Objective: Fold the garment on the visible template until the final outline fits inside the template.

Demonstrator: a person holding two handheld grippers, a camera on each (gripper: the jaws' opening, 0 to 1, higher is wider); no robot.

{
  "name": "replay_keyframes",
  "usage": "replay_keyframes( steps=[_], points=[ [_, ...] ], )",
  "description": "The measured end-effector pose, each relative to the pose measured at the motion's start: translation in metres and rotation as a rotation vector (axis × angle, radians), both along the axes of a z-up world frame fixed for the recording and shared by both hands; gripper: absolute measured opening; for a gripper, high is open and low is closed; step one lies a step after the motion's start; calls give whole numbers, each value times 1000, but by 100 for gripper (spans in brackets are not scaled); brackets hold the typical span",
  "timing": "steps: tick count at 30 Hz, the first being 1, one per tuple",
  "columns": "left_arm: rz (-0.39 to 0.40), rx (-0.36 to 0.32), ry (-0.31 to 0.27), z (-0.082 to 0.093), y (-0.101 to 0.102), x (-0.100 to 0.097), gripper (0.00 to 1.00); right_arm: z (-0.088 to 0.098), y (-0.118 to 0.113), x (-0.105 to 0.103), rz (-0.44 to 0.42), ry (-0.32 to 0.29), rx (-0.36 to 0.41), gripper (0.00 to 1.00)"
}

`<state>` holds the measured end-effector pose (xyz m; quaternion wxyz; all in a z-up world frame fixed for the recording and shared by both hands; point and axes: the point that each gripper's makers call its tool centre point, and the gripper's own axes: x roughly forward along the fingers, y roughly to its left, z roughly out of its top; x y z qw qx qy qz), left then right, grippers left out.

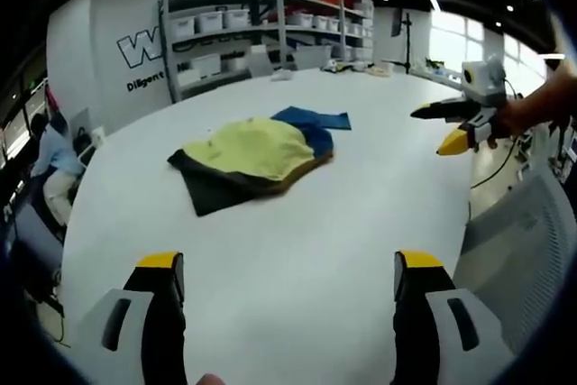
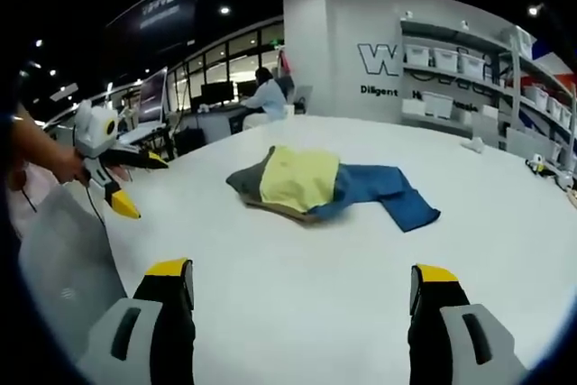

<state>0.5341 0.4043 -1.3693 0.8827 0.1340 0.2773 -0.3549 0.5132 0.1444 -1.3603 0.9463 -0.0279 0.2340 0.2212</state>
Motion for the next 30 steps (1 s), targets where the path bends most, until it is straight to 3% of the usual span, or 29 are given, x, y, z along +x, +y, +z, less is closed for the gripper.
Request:
replay_keyframes(
  steps=[8,21,26,30],
  points=[
    [-61,3,18,5,3,-2,92,15,3,6,-37,4,-3,98],
    [-104,-29,25,8,0,5,91,16,19,12,-41,22,-37,98],
    [-97,-56,26,4,0,10,90,18,15,18,-66,10,-46,98],
    [-62,-56,42,-3,6,15,89,17,18,22,-54,8,-1,99]
  ],
)
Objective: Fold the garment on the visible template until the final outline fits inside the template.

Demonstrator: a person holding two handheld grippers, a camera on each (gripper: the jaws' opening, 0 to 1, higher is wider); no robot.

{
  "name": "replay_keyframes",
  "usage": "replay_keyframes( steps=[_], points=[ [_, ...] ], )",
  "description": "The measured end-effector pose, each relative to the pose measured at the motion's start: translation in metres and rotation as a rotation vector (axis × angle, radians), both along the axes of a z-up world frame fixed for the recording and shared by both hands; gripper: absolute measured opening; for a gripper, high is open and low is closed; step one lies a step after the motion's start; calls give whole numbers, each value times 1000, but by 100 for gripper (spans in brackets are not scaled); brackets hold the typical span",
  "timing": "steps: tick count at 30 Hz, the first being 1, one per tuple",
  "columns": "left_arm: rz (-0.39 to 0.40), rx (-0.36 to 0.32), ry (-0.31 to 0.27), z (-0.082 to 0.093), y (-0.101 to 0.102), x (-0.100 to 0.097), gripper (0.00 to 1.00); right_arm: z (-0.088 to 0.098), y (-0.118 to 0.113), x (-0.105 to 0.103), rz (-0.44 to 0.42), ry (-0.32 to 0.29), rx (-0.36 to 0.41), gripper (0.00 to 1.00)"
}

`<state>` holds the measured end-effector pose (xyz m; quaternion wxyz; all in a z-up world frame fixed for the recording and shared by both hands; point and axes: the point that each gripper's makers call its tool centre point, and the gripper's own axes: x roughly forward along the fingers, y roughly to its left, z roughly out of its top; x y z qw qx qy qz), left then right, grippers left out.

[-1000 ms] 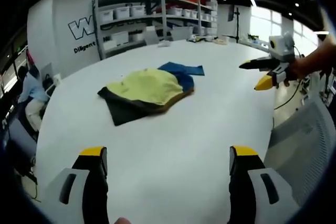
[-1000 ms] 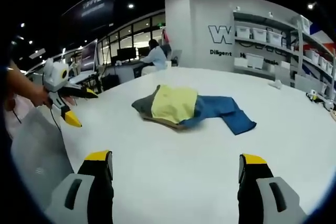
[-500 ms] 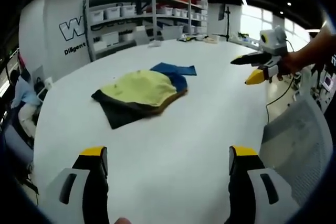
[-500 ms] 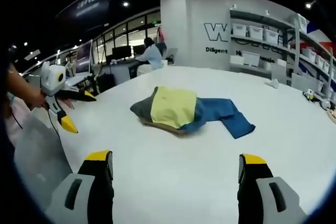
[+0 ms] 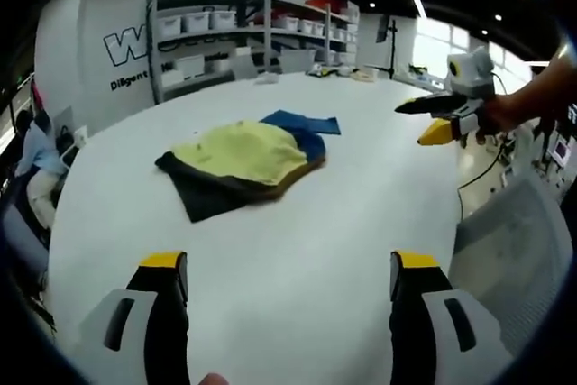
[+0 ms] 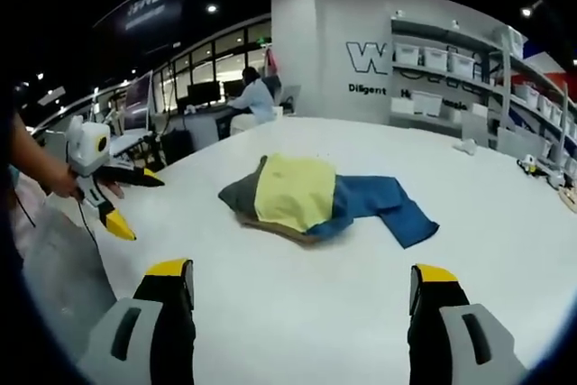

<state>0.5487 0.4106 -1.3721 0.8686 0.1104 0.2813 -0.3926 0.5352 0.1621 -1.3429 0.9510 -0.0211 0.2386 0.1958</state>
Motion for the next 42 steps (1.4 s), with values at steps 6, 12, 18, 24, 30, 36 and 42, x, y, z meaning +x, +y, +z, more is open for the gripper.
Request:
replay_keyframes(
  steps=[6,12,18,24,30,36,42],
  points=[
    [28,5,12,-2,3,4,88,-5,-3,8,25,4,-2,97],
    [50,11,7,-5,1,9,87,-5,-3,18,83,-3,-5,96],
    [64,30,4,-8,-2,12,88,-11,-2,20,137,4,-16,95],
    [50,71,-4,-6,-2,16,88,-15,3,19,211,-2,-34,93],
    [62,108,-10,-4,0,24,87,-17,4,26,255,-1,-44,89],
    [58,136,-23,-2,0,28,84,-15,7,36,310,-27,-91,78],
    [25,172,-18,-6,-3,27,83,-15,7,47,318,-34,-120,67]
  ],
)
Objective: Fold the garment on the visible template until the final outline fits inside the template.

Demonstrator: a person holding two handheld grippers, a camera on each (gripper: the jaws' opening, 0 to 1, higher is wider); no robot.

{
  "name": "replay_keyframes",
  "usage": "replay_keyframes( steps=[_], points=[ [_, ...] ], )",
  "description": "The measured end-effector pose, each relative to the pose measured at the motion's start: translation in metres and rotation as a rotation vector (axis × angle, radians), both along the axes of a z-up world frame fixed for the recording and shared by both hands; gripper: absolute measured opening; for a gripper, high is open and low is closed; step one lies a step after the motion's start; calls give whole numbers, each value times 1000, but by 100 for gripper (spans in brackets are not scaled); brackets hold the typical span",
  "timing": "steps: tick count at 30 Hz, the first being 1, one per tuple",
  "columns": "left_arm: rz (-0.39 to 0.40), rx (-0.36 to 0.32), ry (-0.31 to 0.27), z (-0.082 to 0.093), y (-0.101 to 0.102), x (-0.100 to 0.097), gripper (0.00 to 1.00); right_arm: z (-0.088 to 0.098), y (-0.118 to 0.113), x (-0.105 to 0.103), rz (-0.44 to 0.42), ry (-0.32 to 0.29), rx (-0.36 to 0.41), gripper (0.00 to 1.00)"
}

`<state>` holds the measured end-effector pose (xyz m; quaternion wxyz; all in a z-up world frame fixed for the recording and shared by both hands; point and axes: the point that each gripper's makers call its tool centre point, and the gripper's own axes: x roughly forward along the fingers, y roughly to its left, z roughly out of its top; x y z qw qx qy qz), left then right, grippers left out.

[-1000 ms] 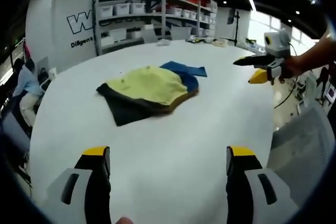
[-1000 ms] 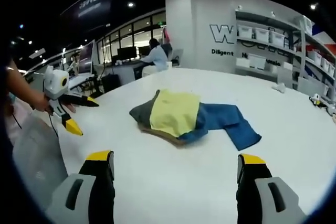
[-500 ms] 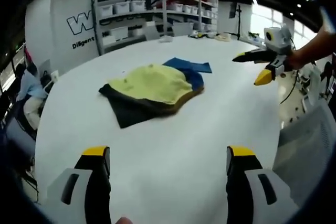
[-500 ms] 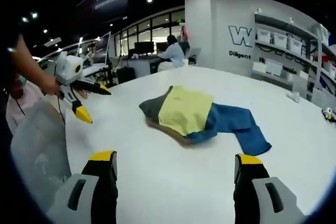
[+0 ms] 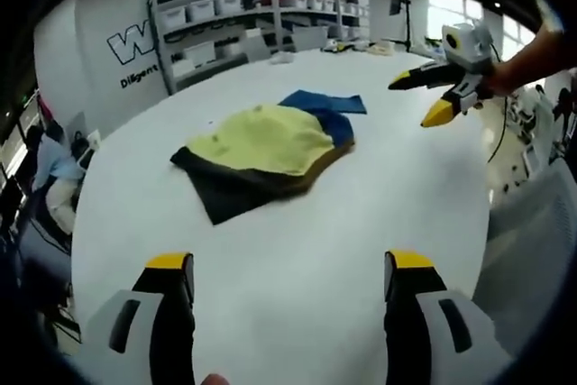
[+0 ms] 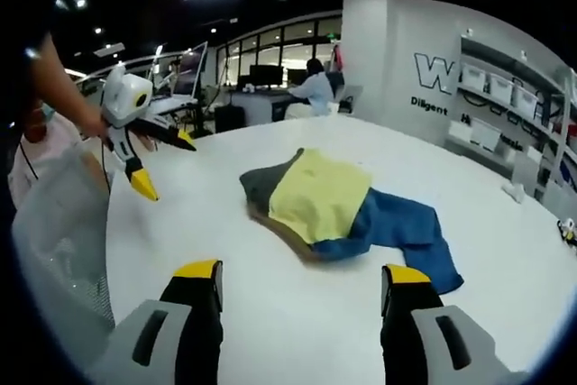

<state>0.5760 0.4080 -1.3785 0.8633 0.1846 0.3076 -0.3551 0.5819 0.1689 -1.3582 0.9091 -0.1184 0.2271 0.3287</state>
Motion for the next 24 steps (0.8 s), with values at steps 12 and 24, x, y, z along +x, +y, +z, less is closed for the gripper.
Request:
replay_keyframes(
  steps=[12,24],
  points=[
    [-114,66,-43,-3,-15,34,63,-17,-1,25,-57,44,-118,47],
    [-212,136,-89,-22,-27,60,46,-36,14,37,42,43,-241,32]
  ],
)
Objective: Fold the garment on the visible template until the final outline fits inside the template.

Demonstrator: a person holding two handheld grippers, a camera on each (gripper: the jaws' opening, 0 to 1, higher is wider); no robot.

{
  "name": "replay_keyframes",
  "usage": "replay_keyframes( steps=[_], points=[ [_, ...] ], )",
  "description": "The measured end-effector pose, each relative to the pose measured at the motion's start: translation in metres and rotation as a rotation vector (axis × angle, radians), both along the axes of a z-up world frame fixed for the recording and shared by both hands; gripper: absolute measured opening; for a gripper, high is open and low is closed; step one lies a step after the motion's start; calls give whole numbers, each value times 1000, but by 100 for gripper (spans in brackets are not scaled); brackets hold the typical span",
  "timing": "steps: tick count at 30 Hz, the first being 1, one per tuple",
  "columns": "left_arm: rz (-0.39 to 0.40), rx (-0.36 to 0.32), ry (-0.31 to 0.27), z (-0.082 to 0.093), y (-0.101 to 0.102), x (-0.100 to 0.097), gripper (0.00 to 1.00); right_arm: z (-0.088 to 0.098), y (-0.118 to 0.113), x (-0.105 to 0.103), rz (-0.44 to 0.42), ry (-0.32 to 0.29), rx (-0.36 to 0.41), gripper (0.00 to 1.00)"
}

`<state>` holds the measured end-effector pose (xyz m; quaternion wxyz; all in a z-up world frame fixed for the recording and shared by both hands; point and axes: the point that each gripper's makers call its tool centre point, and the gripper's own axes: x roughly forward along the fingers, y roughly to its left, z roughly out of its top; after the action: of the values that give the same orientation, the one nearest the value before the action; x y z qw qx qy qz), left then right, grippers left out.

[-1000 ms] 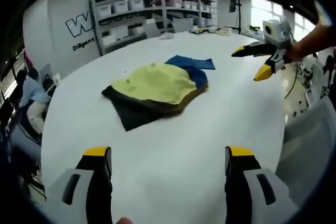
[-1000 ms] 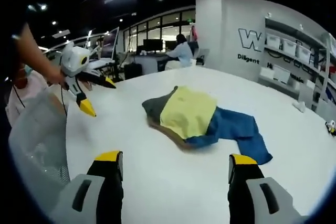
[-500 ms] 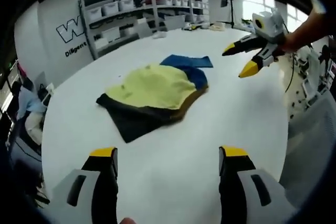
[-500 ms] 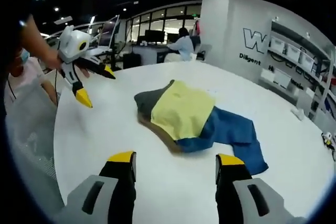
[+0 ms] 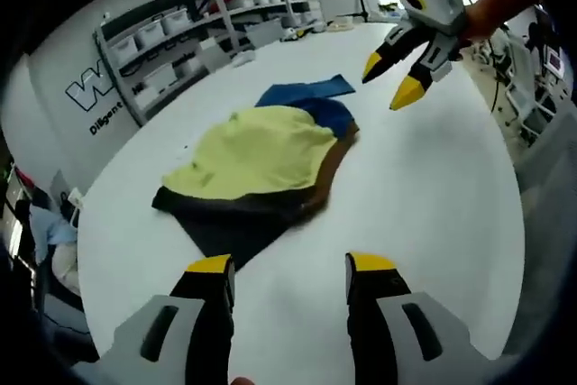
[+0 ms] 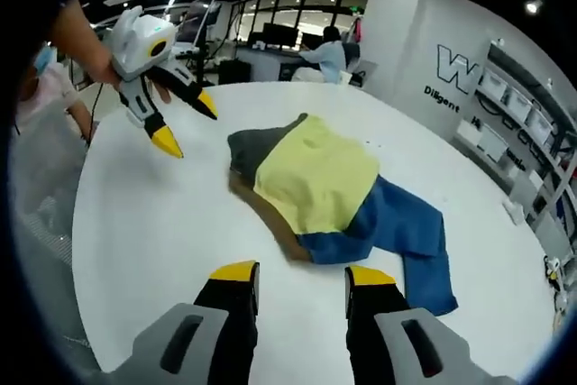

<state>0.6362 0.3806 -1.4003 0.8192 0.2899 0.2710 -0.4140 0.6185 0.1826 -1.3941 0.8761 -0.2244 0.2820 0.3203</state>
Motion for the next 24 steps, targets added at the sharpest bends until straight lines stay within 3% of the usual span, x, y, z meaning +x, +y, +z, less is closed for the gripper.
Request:
replay_keyframes(
  steps=[14,20,24],
  points=[
    [-76,-23,12,-15,-33,34,44,-24,18,35,35,35,-5,31],
    [-66,-17,45,-26,-36,47,40,-38,20,50,-52,115,58,27],
    [-69,-26,68,-30,-41,48,36,-48,18,52,-45,140,16,21]
  ],
)
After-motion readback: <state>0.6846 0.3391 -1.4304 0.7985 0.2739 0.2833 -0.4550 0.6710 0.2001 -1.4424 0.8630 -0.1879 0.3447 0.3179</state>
